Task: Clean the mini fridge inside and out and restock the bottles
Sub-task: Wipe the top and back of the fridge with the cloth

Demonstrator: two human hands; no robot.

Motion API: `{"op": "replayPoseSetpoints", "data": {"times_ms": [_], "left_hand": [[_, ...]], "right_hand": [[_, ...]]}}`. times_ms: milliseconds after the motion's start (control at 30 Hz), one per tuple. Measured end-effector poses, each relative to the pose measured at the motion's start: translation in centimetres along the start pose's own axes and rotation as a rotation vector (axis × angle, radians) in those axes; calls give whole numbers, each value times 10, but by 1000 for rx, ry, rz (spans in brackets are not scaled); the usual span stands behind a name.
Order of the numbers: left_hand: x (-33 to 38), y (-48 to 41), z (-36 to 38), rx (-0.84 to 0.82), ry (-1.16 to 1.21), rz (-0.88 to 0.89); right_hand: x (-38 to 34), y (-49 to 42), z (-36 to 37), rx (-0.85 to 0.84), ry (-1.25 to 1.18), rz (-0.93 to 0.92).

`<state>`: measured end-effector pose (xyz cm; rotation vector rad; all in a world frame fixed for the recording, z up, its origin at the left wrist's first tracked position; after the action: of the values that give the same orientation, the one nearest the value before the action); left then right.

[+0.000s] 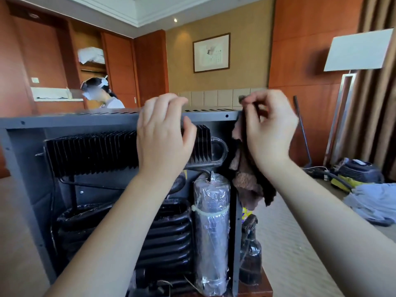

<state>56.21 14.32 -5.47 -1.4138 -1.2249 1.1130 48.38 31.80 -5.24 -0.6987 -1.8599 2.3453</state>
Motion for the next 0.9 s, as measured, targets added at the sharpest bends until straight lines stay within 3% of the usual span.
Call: {"op": "replayPoseSetpoints", "data": {"times_ms": [267, 500, 700, 800, 900], "left_hand": [[-19, 12, 11, -95, -68, 40], [-14, 11, 11, -47, -64, -26], [-14, 11, 9, -82, 6, -7], [-22, 13, -5, -110, 116, 16], [-47, 15, -29, -96, 67, -7]], "right_hand": [[19, 59, 16, -335, -50, -54], [39, 96, -15, -387, 38, -49], [-4, 19, -15, -172, -112, -25], [-6, 15, 13, -323, -9, -62], [3, 31, 23, -408, 137, -195]]}}
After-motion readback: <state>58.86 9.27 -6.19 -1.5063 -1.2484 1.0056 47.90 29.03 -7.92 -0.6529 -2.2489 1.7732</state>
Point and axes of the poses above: each hand's wrist, its own y-axis away from the middle knuckle, its own z-axis out of the palm, x = y × z, the point moved 5 cm from there along -y, towards the middle knuckle, and after that the axes turned 4 degrees about z, right-handed, at the moved point
